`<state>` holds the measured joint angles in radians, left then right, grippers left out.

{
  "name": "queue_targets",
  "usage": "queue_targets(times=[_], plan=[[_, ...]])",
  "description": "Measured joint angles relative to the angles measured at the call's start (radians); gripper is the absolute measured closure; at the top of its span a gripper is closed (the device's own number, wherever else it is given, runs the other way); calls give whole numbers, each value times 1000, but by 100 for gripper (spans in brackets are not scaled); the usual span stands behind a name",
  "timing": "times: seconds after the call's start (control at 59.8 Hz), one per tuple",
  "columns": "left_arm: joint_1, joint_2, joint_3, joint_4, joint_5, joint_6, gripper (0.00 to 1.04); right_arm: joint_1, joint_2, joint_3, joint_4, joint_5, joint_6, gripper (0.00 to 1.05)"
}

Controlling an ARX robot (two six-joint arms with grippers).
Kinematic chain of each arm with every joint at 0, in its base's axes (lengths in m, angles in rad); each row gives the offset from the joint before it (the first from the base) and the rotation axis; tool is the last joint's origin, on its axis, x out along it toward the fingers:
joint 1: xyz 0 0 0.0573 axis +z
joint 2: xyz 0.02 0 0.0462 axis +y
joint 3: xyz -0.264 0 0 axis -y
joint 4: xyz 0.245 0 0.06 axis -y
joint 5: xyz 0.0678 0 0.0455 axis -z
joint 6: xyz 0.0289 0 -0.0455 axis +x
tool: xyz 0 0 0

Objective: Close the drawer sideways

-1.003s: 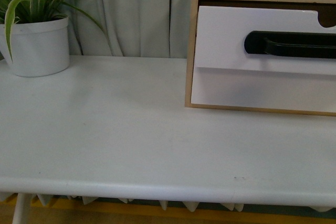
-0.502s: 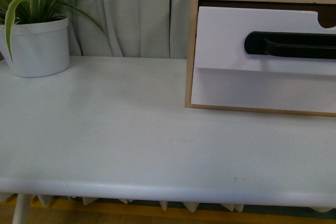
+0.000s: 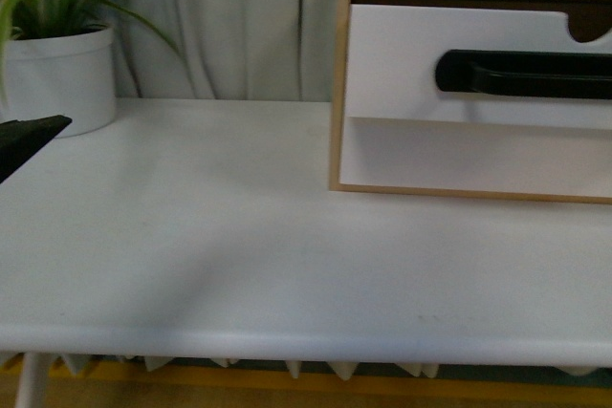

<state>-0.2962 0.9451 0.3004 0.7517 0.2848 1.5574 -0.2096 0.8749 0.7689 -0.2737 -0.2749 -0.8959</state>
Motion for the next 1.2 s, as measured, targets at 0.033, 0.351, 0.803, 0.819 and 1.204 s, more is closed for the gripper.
queue_targets(times=[0.033,0.351,0.803,0.819,1.204], plan=[[-16,23,12,5,-6,12,6,-8,23,22,-8,-7,-19,9],[-187,261,179,55,-122,-11,6,-38,182,126,29,-14,-77,9],[-295,531,400,100,-181,-26,6,-48,347,192,103,4,-79,9],[-296,541,410,100,-181,-26,6,-48,350,192,103,4,-79,9],[-313,649,520,99,-189,-40,6,-43,428,238,122,11,-85,9]])
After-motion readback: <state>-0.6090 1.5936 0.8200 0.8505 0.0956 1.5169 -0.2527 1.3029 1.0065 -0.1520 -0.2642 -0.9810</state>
